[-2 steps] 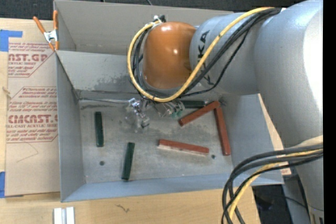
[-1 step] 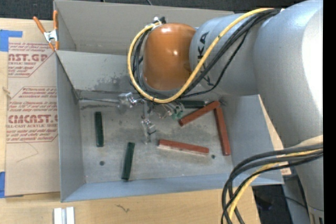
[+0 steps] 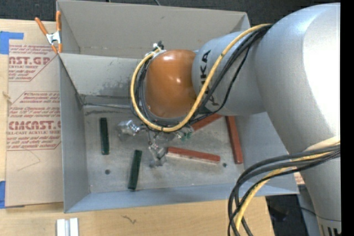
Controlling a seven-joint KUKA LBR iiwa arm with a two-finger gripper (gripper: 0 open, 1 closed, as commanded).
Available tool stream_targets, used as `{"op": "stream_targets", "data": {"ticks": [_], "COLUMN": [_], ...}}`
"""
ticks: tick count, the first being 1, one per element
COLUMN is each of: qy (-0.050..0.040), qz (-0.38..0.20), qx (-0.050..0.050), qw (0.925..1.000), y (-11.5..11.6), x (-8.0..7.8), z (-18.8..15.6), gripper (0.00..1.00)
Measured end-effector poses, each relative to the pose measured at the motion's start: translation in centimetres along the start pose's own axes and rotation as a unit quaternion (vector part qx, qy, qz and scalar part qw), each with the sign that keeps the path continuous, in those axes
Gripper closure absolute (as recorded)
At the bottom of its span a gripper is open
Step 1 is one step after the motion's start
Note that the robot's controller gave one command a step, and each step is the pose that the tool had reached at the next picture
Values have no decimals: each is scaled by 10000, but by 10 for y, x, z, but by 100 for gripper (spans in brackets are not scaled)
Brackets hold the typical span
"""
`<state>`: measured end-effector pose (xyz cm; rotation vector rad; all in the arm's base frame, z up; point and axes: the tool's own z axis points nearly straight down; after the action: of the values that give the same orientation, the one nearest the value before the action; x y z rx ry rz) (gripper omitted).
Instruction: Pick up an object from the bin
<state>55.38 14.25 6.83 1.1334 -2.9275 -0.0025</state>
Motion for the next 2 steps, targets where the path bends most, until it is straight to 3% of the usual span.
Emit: {"op": "stream_targets", "data": {"ticks": [1,2], "qy": [-17,-46], "qz": [7,-85], "qx": [5,21], "qw": [10000,10000], "y": [-1,14], "x": [-1,-15], "z": [-1,-59], "gripper": [100,100]}}
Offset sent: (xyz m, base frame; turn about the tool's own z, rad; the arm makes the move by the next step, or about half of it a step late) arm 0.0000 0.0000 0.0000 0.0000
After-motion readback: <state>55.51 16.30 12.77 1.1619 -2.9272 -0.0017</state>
